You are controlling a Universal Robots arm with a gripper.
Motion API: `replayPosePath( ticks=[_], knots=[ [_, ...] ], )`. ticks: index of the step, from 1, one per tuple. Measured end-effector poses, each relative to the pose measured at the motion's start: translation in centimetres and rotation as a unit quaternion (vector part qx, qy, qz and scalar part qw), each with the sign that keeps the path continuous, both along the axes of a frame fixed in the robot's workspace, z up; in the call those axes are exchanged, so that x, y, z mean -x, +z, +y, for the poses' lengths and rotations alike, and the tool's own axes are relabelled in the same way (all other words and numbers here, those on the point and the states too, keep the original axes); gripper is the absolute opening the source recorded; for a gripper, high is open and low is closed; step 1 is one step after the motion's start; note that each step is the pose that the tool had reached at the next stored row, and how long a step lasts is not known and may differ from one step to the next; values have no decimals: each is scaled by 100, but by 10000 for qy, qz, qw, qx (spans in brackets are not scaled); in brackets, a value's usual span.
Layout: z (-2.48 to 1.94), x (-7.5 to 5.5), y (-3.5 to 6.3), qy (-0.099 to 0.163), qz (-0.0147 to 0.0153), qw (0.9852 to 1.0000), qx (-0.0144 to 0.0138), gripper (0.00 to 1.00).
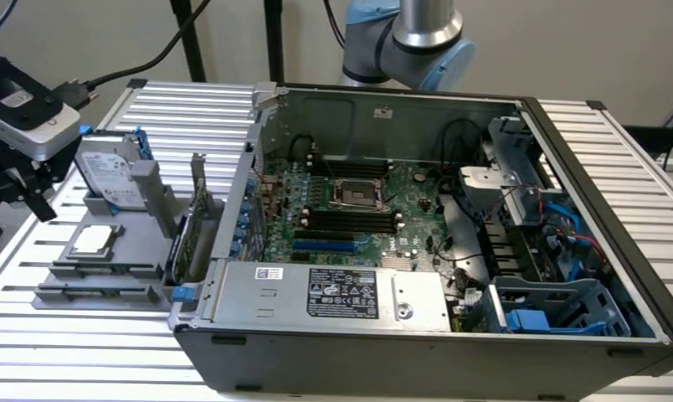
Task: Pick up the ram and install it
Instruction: 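Pick up the ram and move it above insertion slot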
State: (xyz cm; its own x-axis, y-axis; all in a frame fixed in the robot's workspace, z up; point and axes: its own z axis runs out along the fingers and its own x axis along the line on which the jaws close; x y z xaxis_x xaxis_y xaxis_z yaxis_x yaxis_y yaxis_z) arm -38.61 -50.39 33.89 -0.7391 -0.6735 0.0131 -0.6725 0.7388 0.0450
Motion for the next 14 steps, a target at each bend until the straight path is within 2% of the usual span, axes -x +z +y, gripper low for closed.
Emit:
replayPosePath(
  ticks=[3,7,11,14],
  knots=[
    [0,0,-20,274,0,9996,0,11],
    [1,1,-45,634,0,9980,0,11],
    [0,0,-72,1000,0,9950,0,11],
    [0,0,-90,1268,0,9919,0,11]
  ],
)
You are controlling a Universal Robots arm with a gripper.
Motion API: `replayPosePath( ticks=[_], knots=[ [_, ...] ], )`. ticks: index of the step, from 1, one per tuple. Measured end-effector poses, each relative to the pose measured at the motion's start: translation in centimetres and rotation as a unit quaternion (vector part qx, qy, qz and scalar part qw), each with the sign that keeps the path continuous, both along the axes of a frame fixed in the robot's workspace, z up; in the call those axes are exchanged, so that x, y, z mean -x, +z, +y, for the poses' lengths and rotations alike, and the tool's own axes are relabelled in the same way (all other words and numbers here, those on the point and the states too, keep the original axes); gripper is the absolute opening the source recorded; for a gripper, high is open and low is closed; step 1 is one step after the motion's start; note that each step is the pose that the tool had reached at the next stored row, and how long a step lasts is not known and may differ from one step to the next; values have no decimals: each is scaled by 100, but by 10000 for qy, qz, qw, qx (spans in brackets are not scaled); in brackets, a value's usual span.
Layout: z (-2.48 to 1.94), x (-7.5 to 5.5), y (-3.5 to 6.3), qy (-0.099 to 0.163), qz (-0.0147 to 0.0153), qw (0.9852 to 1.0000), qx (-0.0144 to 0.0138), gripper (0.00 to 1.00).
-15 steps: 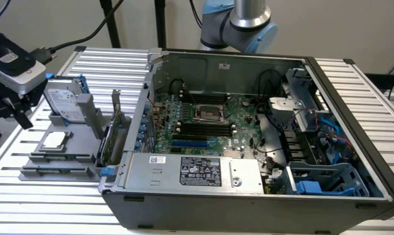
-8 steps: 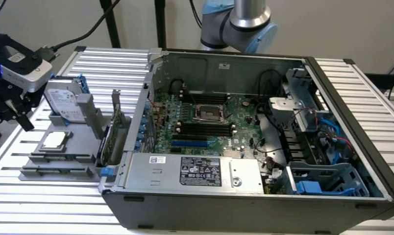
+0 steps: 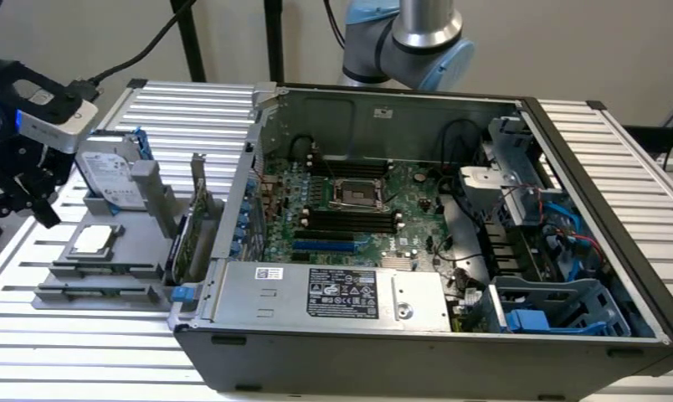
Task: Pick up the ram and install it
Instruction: 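Pick up the ram and move it above insertion slot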
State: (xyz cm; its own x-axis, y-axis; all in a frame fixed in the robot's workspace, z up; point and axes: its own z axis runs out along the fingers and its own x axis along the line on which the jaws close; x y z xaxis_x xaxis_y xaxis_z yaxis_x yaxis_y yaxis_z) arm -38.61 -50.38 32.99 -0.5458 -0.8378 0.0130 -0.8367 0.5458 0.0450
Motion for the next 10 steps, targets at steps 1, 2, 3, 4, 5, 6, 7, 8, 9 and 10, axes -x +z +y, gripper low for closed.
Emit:
replayPosePath(
  ticks=[1,2,3,4,5,6,7,8,9,10],
  knots=[
    [0,0,-5,90,0,10000,0,11],
    [0,0,-10,180,0,9998,0,11],
    [0,0,-15,270,0,9996,0,11],
    [0,0,-20,367,0,9993,1,11],
    [0,0,-25,458,0,9990,0,11],
    [0,0,-30,547,0,9985,0,11],
    [0,0,-35,637,0,9980,0,11],
    [0,0,-39,727,0,9974,0,11],
    [0,0,-44,814,0,9967,0,11],
    [0,0,-49,912,0,9958,0,11]
  ],
)
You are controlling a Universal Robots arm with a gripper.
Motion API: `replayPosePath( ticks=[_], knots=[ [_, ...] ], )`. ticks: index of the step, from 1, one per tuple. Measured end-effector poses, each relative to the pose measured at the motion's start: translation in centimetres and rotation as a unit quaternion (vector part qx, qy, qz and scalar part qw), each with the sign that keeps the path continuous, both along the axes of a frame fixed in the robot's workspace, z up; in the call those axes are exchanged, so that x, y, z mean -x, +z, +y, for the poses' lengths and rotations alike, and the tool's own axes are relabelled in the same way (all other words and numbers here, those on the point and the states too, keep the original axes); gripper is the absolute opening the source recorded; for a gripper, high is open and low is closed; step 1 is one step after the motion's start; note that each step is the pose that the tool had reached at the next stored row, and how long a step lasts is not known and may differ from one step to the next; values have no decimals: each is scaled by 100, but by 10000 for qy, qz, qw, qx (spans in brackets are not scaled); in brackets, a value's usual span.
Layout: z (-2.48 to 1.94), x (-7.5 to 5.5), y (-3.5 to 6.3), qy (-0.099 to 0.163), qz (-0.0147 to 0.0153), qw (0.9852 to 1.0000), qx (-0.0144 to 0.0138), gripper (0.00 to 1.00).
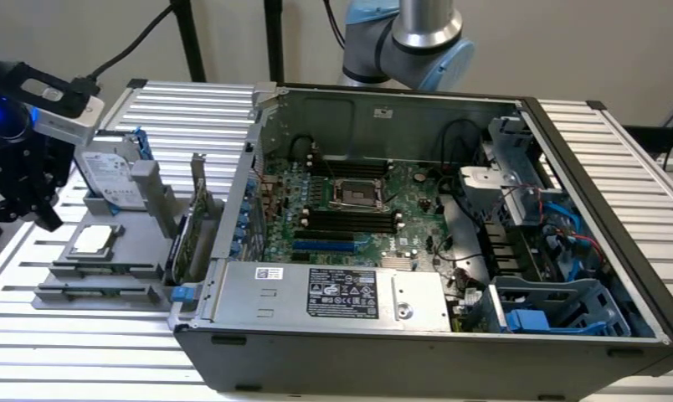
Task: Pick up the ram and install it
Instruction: 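Pick up the ram and move it above insertion slot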
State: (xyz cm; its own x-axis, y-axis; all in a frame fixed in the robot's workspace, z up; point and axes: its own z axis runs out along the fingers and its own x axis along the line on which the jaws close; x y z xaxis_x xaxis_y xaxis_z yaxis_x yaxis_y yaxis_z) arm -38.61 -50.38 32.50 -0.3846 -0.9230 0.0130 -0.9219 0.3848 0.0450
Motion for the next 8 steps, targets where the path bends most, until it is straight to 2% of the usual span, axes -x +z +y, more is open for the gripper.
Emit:
replayPosePath(
  ticks=[4,8],
  knots=[
    [0,0,-18,362,0,9993,0,11],
    [0,0,-36,724,0,9974,1,11]
  ],
)
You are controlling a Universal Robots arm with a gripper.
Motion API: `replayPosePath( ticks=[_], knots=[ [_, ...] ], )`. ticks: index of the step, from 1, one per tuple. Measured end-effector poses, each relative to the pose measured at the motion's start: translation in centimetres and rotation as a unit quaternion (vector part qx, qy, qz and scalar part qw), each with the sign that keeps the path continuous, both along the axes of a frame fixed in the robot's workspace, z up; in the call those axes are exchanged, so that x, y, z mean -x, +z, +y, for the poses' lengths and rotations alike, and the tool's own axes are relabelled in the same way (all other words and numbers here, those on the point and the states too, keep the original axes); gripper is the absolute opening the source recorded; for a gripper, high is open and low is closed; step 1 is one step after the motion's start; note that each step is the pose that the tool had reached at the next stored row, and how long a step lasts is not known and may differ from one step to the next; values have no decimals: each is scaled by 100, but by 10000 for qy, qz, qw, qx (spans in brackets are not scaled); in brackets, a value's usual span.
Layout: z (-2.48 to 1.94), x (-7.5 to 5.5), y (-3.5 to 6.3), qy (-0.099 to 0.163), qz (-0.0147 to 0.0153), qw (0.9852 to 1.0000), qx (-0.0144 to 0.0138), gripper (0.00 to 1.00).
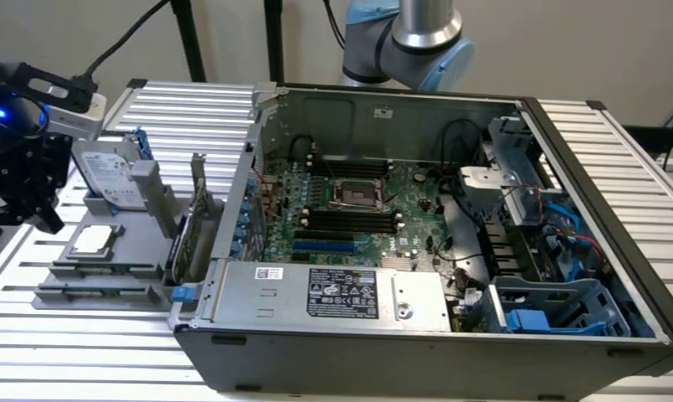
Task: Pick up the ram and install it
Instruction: 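Pick up the ram and move it above insertion slot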
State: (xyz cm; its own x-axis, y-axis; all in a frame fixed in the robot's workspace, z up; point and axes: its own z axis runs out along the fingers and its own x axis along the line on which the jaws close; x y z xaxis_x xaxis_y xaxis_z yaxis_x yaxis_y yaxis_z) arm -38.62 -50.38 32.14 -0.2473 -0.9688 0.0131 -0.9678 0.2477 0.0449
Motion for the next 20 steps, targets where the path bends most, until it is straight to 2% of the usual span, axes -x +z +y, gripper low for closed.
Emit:
replayPosePath(
  ticks=[3,7,11,17,19,20],
  knots=[
    [0,0,-14,275,-2,9996,-1,11],
    [0,0,-31,635,-6,9980,0,11],
    [0,0,-49,999,-12,9950,0,11],
    [0,0,-65,1456,-37,9893,-2,11],
    [0,-2,-70,1519,-55,9884,-17,11],
    [0,-4,-73,1525,-68,9883,-43,11]
  ],
)
